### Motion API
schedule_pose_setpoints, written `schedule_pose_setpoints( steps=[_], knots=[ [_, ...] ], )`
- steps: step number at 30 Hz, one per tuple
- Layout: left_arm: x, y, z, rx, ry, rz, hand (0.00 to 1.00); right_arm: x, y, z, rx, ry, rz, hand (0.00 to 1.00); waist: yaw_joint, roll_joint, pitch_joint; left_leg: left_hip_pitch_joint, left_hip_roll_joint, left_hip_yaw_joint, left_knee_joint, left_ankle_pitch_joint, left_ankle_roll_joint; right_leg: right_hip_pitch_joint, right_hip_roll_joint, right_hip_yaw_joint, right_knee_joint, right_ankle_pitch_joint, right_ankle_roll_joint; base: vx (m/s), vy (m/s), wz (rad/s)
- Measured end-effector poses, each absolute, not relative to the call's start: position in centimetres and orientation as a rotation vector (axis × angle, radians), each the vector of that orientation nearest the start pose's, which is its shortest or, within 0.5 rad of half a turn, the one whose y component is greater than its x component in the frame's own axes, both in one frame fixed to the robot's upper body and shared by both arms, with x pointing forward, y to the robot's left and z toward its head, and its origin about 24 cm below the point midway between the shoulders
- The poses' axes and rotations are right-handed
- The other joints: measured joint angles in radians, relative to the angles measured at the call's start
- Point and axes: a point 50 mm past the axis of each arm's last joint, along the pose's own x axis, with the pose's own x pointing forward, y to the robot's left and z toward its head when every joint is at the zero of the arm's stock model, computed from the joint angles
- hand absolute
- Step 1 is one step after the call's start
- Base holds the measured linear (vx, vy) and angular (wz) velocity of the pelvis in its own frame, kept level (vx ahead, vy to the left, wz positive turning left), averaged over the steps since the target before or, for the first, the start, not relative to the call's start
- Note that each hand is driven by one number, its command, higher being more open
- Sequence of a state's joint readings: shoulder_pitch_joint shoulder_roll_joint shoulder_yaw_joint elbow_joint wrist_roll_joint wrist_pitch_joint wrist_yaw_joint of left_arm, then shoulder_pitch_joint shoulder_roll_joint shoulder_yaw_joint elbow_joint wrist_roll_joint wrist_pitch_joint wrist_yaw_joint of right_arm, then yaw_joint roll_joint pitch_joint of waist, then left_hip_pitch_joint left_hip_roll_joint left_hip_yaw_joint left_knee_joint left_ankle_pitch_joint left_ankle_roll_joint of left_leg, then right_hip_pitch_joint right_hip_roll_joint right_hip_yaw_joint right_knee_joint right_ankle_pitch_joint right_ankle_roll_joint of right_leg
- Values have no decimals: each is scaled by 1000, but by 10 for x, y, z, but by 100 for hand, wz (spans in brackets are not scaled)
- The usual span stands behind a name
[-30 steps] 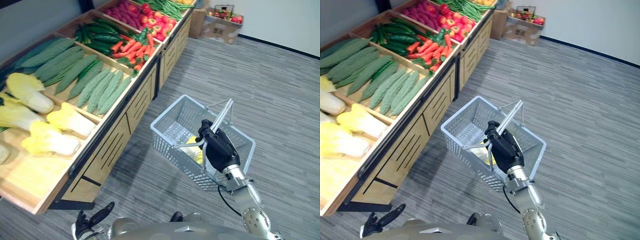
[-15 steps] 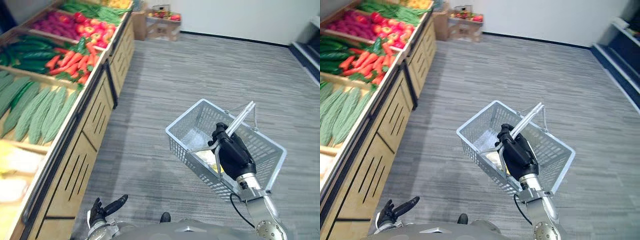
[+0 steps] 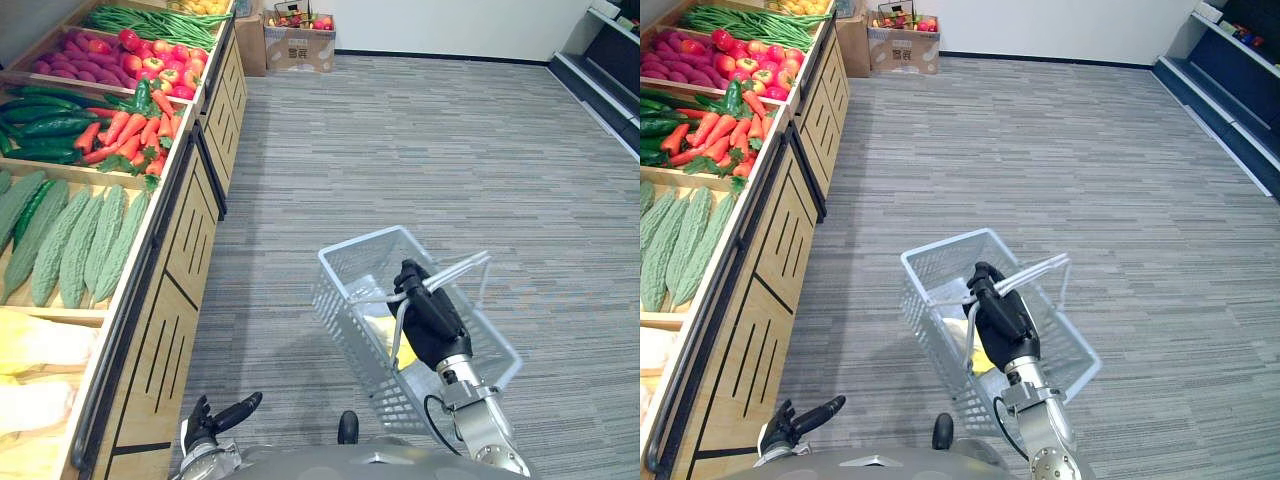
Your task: Pick vegetable in the basket
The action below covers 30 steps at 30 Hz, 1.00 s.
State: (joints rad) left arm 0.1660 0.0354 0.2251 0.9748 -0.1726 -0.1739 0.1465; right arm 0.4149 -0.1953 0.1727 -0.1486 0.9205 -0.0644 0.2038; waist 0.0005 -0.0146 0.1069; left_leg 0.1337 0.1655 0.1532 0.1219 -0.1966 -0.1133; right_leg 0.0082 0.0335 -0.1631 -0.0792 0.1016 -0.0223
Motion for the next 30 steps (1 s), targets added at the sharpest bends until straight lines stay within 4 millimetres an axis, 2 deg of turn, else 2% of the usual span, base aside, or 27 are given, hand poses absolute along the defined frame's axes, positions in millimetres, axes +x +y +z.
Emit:
schedule_pose_setpoints(
  steps=[4, 8, 13, 18, 21, 23, 24, 25, 28, 30],
  knots=[
    [88, 210, -152, -51, 938, 420, 100, 160, -150, -3, 721, 197, 138, 0, -1, -4, 3, 8, -31, 5, -19, -2, 7, -12, -26, 21, -2, 16, 21, -61, 126, -13],
    [89, 214, -151, -21, 935, 401, 100, 161, -150, -4, 665, 201, 124, 0, 8, -11, 8, 11, -55, 38, -20, -14, 27, -27, -48, 60, -6, 32, 44, -56, 108, -23],
    [88, 215, -151, -20, 937, 405, 100, 162, -154, -4, 645, 202, 96, 0, 23, -5, 13, 15, -68, 58, -19, -18, 33, -40, -51, 90, -1, 37, 49, 28, 45, -20],
    [73, 219, -153, -20, 969, 431, 100, 166, -154, -9, 639, 217, 94, 0, 28, -7, 15, 32, -72, 61, 3, -21, 37, -32, -49, 123, 6, 35, 47, 37, 12, -22],
    [67, 218, -154, -27, 982, 440, 100, 168, -155, -9, 636, 215, 91, 0, 37, -10, 32, 47, -73, 54, 65, -38, 64, -55, -52, 144, 131, -32, 47, -9, 26, -17],
    [68, 220, -153, -26, 970, 441, 100, 167, -155, -9, 638, 217, 89, 0, 36, -22, 42, 48, -76, 33, 108, -85, 71, -120, -70, 138, 315, -130, 53, -81, 61, 12],
    [69, 221, -152, -25, 964, 442, 100, 167, -155, -9, 638, 217, 87, 0, 35, -26, 45, 47, -78, 26, 120, -104, 71, -137, -76, 133, 366, -156, 56, -150, 81, 41],
    [72, 227, -149, -10, 947, 443, 100, 166, -154, -10, 636, 220, 82, 0, 28, -52, 66, 40, -98, -7, 172, -156, 75, -167, -111, 114, 495, -224, 67, -126, 38, 48],
    [71, 231, -148, -1, 947, 452, 100, 157, -156, -13, 629, 241, 65, 0, 24, -68, 66, 28, -119, -53, 222, -200, 103, -166, -152, 88, 563, -270, 82, -83, 17, 50],
    [65, 231, -149, 0, 960, 462, 100, 154, -157, -13, 615, 245, 62, 0, 24, -69, 71, 28, -125, -73, 271, -230, 112, -188, -174, 84, 669, -271, 71, -10, 98, 36]
  ],
)
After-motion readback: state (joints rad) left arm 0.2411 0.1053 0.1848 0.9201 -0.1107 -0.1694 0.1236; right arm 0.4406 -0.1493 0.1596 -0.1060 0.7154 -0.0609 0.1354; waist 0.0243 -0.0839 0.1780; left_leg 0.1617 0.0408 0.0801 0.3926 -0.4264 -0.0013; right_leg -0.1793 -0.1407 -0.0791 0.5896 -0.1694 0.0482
